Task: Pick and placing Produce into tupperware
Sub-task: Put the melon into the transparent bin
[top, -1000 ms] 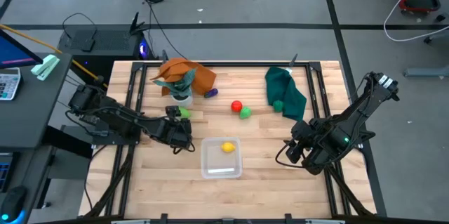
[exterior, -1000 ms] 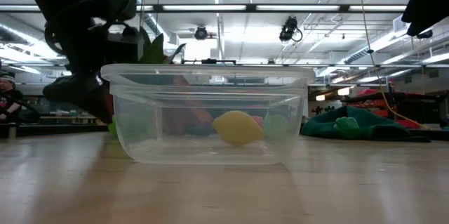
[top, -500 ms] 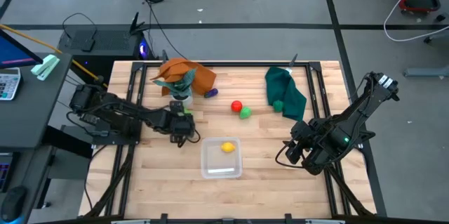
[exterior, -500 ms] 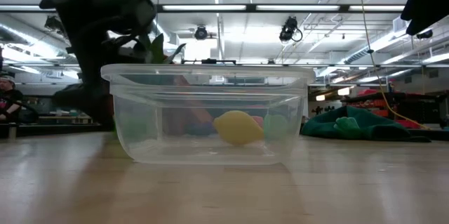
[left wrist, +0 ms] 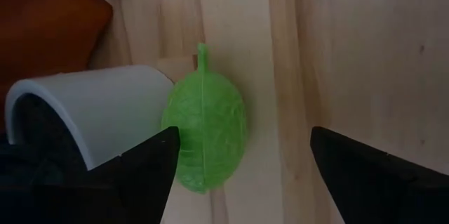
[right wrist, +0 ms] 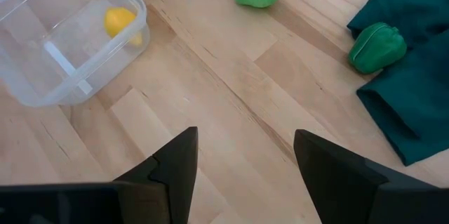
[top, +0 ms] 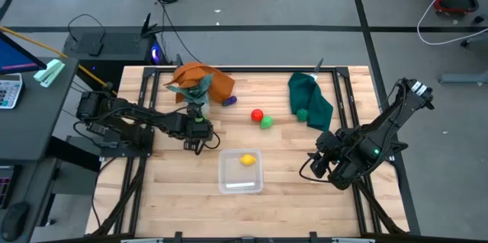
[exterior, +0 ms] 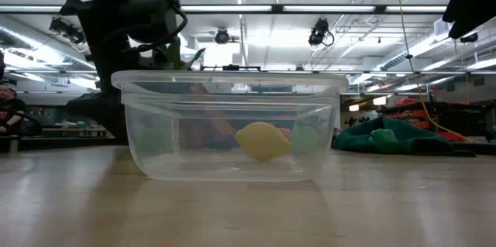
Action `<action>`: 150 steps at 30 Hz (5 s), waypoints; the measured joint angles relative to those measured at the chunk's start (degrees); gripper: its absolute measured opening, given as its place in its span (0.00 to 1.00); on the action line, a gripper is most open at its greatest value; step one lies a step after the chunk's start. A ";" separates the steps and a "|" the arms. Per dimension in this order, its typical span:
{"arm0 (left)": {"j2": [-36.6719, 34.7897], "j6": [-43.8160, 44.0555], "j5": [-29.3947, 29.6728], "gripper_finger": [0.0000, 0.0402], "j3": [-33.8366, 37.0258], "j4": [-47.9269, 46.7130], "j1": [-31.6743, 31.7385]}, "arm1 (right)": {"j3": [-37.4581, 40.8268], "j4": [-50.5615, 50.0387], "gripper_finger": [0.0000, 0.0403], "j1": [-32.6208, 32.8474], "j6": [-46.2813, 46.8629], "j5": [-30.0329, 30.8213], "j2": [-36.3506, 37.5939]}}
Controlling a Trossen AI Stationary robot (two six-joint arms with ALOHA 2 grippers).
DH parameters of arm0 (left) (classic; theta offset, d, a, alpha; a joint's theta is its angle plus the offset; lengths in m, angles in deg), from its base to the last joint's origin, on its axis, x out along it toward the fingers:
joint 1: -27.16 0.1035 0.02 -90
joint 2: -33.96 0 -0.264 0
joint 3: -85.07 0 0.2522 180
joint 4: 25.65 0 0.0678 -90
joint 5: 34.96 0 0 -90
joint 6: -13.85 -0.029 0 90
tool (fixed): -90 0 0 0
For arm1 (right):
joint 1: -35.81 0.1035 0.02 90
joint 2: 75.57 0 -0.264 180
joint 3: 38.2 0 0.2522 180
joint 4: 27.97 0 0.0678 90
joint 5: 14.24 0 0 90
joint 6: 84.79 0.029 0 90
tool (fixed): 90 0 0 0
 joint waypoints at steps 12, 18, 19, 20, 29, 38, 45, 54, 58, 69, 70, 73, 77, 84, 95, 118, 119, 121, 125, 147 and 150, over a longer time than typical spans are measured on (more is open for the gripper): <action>0.10 0.22 3.05 0.81 -2.84 -0.03 -0.03 | 0.00 -0.02 0.49 0.00 0.00 0.07 0.00; 0.58 -3.11 1.92 0.81 -2.84 0.41 0.13 | 0.00 0.01 0.49 0.00 0.02 0.28 0.00; 0.64 -4.15 1.84 0.81 -2.84 0.33 0.13 | 0.00 0.00 0.49 0.00 0.02 0.28 0.00; 0.63 -4.97 1.80 0.81 -2.84 0.45 0.13 | 0.00 0.00 0.49 0.00 0.02 0.31 0.00; 0.62 -10.26 1.25 0.81 -2.84 1.27 0.13 | 0.00 0.24 0.49 0.00 0.02 1.59 0.00; 0.62 -10.37 -2.98 0.81 -2.84 1.22 0.10 | 0.00 0.63 0.49 0.00 0.02 1.64 -0.20; 0.90 -10.98 -2.25 0.75 -2.86 1.40 0.39 | 0.00 0.92 0.49 0.01 0.02 2.13 -0.20; 5.61 -11.75 3.76 0.72 -2.86 2.43 -0.73 | 0.00 1.20 0.49 0.00 0.02 2.49 -0.51; 7.16 -9.86 6.07 0.72 -2.86 2.47 -0.75 | 0.00 1.51 0.49 0.01 0.02 2.49 -1.42; 7.29 -7.00 5.10 0.72 -2.90 2.27 0.42 | 0.00 2.67 0.49 0.01 0.00 2.47 -3.52; 7.29 -6.52 4.44 0.72 -2.90 1.72 0.70 | 0.00 2.71 0.49 0.00 0.00 2.45 -3.52; 7.29 -4.03 4.16 0.72 -2.90 0.43 1.38 | 0.00 2.78 0.49 0.00 0.00 2.45 -3.52; 7.29 -2.32 4.10 0.72 -2.90 -1.33 2.00 | 0.00 2.86 0.49 0.00 0.01 2.43 -3.52; 7.29 -2.22 4.10 0.71 -2.90 -1.31 1.54 | 0.00 3.21 0.49 0.00 0.02 2.26 -3.52; 7.27 -0.84 3.11 0.48 -2.95 -1.20 0.27 | 0.00 3.67 0.49 0.00 0.01 2.27 -3.52; 7.31 5.13 -0.43 0.29 -17.61 -2.38 -3.85 | 0.00 3.69 0.49 0.02 0.00 2.17 -3.50; 7.31 5.49 -0.43 0.29 -17.61 -2.80 -3.85 | 0.00 3.67 0.49 0.02 0.00 2.07 -3.50; 7.29 6.77 -0.43 0.29 -17.61 -3.86 -3.83 | 0.00 3.69 0.49 0.04 -0.01 2.01 -3.50; 7.29 8.17 -0.45 0.31 -17.59 -5.32 -3.85 | 0.00 3.69 0.49 0.04 -0.07 1.92 -3.50; 7.29 13.93 -0.59 0.30 -17.54 -9.18 -3.92 | 0.00 3.96 0.49 0.04 -0.44 1.21 -3.50; 7.29 17.83 -0.56 0.30 -17.52 -11.41 -4.09 | 0.00 3.94 0.49 0.04 -0.44 0.82 -3.48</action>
